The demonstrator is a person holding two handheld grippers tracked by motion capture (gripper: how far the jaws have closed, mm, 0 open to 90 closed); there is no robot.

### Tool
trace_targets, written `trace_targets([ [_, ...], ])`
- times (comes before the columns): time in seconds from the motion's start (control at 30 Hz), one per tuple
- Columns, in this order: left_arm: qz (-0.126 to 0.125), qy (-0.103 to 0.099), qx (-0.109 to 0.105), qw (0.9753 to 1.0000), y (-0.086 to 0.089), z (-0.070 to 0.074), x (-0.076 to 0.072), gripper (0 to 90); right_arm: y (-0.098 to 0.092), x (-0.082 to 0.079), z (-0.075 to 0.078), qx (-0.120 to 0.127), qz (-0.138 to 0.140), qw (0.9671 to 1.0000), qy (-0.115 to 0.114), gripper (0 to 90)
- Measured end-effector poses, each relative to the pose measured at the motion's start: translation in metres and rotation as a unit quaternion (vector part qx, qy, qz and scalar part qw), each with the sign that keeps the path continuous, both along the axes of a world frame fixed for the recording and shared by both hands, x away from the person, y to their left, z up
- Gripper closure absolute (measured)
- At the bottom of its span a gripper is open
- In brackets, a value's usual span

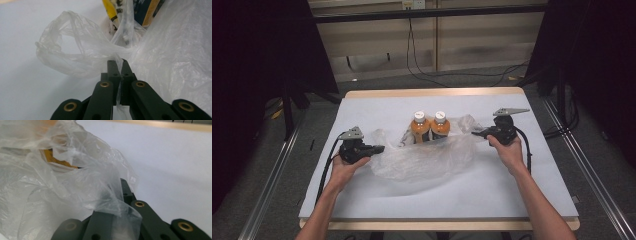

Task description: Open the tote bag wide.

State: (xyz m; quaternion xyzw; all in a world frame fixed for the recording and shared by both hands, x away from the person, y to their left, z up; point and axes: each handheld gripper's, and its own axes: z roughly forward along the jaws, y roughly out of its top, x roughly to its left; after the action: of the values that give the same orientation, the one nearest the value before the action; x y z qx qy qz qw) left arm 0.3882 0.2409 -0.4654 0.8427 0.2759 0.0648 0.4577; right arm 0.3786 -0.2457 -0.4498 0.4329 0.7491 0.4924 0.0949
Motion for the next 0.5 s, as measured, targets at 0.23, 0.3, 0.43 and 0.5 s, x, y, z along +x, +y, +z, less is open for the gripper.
trace_targets([
  [0.23, -0.011, 0.014, 0.032, 0.9993, -0.005, -0.013, -0.001, 90.0, -0.001, -0.001, -0.016, -0.029, 0.008, 0.9992, 0.025, 90.0],
  [0.3, -0.009, 0.022, 0.038, 0.9990, -0.004, -0.017, -0.002, 90.0, 0.000, -0.002, -0.025, -0.041, 0.011, 0.9983, 0.041, 90.0],
  [0.43, -0.009, 0.031, 0.039, 0.9987, -0.002, -0.023, -0.001, 90.0, 0.006, -0.003, -0.034, -0.063, 0.018, 0.9965, 0.051, 90.0],
  [0.5, -0.003, 0.033, 0.035, 0.9988, -0.001, -0.023, -0.001, 90.0, 0.007, -0.003, -0.039, -0.070, 0.020, 0.9956, 0.058, 90.0],
])
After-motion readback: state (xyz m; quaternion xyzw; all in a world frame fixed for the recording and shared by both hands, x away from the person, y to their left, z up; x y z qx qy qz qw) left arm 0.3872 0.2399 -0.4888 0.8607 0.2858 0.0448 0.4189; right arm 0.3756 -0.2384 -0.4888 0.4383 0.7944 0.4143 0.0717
